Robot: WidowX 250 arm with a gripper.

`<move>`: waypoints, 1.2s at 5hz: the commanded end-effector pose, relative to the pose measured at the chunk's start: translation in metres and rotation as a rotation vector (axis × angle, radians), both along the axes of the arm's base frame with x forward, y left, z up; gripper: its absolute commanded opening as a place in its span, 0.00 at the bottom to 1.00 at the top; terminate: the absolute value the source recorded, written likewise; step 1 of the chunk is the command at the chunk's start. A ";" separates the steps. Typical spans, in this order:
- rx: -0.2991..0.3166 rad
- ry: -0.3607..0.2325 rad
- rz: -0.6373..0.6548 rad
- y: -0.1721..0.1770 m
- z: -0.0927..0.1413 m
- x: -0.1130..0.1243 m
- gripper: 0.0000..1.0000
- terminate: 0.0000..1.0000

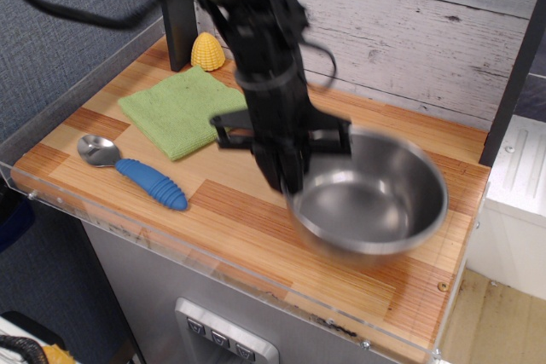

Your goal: Move bowl to green towel

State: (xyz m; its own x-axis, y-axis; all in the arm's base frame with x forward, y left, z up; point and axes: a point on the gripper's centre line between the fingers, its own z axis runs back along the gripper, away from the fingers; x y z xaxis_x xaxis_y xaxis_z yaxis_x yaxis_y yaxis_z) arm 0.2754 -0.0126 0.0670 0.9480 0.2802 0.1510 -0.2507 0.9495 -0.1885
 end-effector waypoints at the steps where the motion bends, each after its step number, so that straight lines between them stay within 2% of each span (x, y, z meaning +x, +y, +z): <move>1: -0.019 -0.137 0.150 0.042 0.078 0.015 0.00 0.00; 2: -0.012 -0.139 0.250 0.065 0.084 0.023 0.00 0.00; 3: 0.018 -0.134 0.352 0.092 0.079 0.035 0.00 0.00; 4: 0.044 -0.125 0.438 0.125 0.066 0.042 0.00 0.00; 6: 0.088 -0.053 0.538 0.167 0.042 0.043 0.00 0.00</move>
